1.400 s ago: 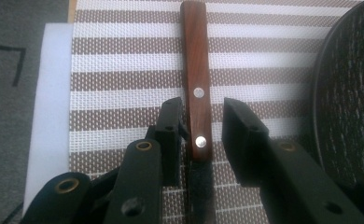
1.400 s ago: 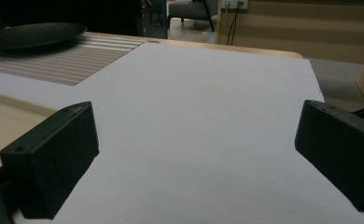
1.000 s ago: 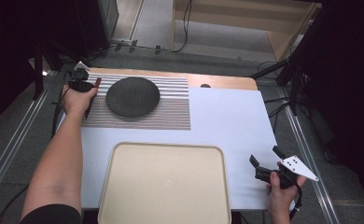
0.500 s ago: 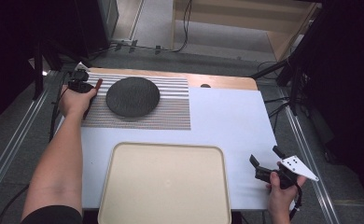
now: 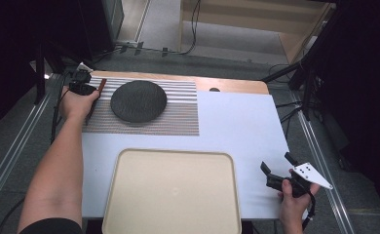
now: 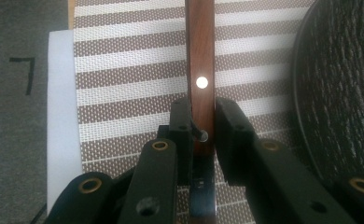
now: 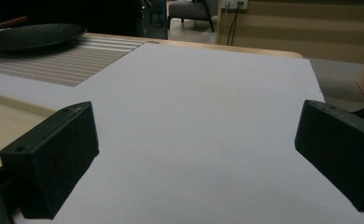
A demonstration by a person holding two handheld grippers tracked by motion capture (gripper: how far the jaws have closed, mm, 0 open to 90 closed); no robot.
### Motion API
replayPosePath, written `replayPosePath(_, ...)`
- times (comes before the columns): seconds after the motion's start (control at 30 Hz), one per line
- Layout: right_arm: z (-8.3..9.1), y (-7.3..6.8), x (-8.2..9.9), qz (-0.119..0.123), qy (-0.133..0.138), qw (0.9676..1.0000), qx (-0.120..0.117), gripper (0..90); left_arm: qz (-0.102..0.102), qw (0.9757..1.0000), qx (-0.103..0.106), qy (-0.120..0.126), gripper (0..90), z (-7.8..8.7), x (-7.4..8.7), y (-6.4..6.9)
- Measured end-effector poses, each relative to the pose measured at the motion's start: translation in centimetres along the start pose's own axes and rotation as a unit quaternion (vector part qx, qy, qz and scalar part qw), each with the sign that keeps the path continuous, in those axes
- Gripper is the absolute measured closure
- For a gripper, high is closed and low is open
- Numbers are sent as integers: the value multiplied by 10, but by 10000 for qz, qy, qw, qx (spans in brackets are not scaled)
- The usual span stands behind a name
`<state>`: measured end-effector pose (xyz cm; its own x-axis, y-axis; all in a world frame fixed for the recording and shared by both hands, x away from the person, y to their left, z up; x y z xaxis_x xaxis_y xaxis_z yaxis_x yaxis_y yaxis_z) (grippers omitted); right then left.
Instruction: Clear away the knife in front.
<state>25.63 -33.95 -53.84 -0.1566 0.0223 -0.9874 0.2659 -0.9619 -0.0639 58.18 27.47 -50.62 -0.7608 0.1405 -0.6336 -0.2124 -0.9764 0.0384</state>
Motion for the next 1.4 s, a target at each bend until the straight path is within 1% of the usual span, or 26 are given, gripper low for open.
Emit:
replayPosePath(0.1, 0, 0, 0, 2, -2, 10000, -2, 0, 32, 10000, 5, 35, 776, -2, 0, 1)
replayPosePath(0.13, 0, 0, 0, 5, -1, 10000, -15, 0, 48, 10000, 14, 16, 775, -3, 0, 1)
replayPosePath(0.17, 0, 0, 0, 9, -6, 10000, -10, 0, 62, 10000, 76, 7, 775, -5, 1, 2)
replayPosePath(0.23, 0, 0, 0, 17, -6, 10000, -11, 0, 65, 10000, 44, -23, 774, -10, 3, 2)
replayPosePath(0.3, 0, 0, 0, 4, -1, 10000, -12, 0, 116, 9998, 157, -63, 773, -14, 6, 3)
replayPosePath(0.33, 0, 0, 0, 1, 1, 10000, -9, 0, 118, 9998, 124, -92, 772, -16, 7, 3)
replayPosePath(0.37, 0, 0, 0, -2, 6, 10000, -11, 0, 168, 9997, 156, -1, 771, -17, 8, 3)
replayPosePath(0.4, 0, 0, 0, 6, 2, 10000, -23, 0, 174, 9997, 150, 1, 769, -17, 8, 3)
replayPosePath(0.43, 0, 0, 0, 7, -1, 10000, -25, 0, 184, 9997, 175, -4, 761, -17, 8, 4)
replayPosePath(0.5, 0, 0, 0, 2, 1, 10000, -32, 0, 184, 9997, 166, -21, 676, -16, 7, 4)
replayPosePath(0.53, 0, 0, 0, 2, 1, 10000, -32, 0, 137, 9999, 50, -49, 676, -16, 7, 4)
replayPosePath(0.57, 0, 0, 0, 4, 5, 10000, -31, 0, 59, 10000, -10, -69, 650, -14, 8, 4)
replayPosePath(0.63, 0, 0, 0, -13, 2, 10000, -35, 0, -20, 9999, 1, -158, 649, -14, 9, 6)
replayPosePath(0.67, 0, 0, 0, 2, 6, 10000, -35, 0, -58, 9999, -35, -154, 655, -14, 10, 6)
replayPosePath(0.77, 0, 0, 0, 14, -2, 10000, -25, 0, -92, 9997, -140, -168, 716, -14, 11, 6)
replayPosePath(0.87, -1, 0, 0, 15, -9, 10000, -23, 0, -208, 9993, -285, -152, 772, -14, 11, 7)
replayPosePath(0.93, -1, 0, 0, 15, -14, 10000, -23, 0, -300, 9991, -244, -179, 774, -13, 12, 7)
replayPosePath(1.0, -1, 0, 0, 24, -7, 10000, -22, 0, -329, 9991, -189, -190, 776, -12, 13, 6)
replayPosePath(1.1, -1, 0, 0, 17, -16, 10000, -18, 0, -412, 9987, -209, -222, 777, -11, 13, 7)
replayPosePath(1.17, -1, 0, 0, 18, -15, 10000, -16, 0, -392, 9989, -108, -233, 778, -11, 13, 8)
replayPosePath(1.2, -1, 0, 0, 16, -11, 10000, -13, 0, -380, 9989, -92, -242, 778, -10, 13, 8)
replayPosePath(1.3, -1, 0, 0, 17, -10, 10000, -14, 0, -383, 9990, -66, -242, 778, -8, 12, 7)
replayPosePath(1.4, -1, 0, 0, 18, -9, 10000, -12, 0, -390, 9990, -81, -187, 778, -5, 10, 8)
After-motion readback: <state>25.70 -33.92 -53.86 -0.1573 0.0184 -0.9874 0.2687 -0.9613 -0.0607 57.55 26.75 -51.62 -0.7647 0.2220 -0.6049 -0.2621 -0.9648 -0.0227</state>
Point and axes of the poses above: each handheld gripper's, and its own axes: z roughly backward along the jaws, x roughly out of its underside, y roughly to its right, the point moved 6 cm from there along -z, roughly forward along the jaws, and after that the axes turned 8 degrees about y, right-handed, at the moved point
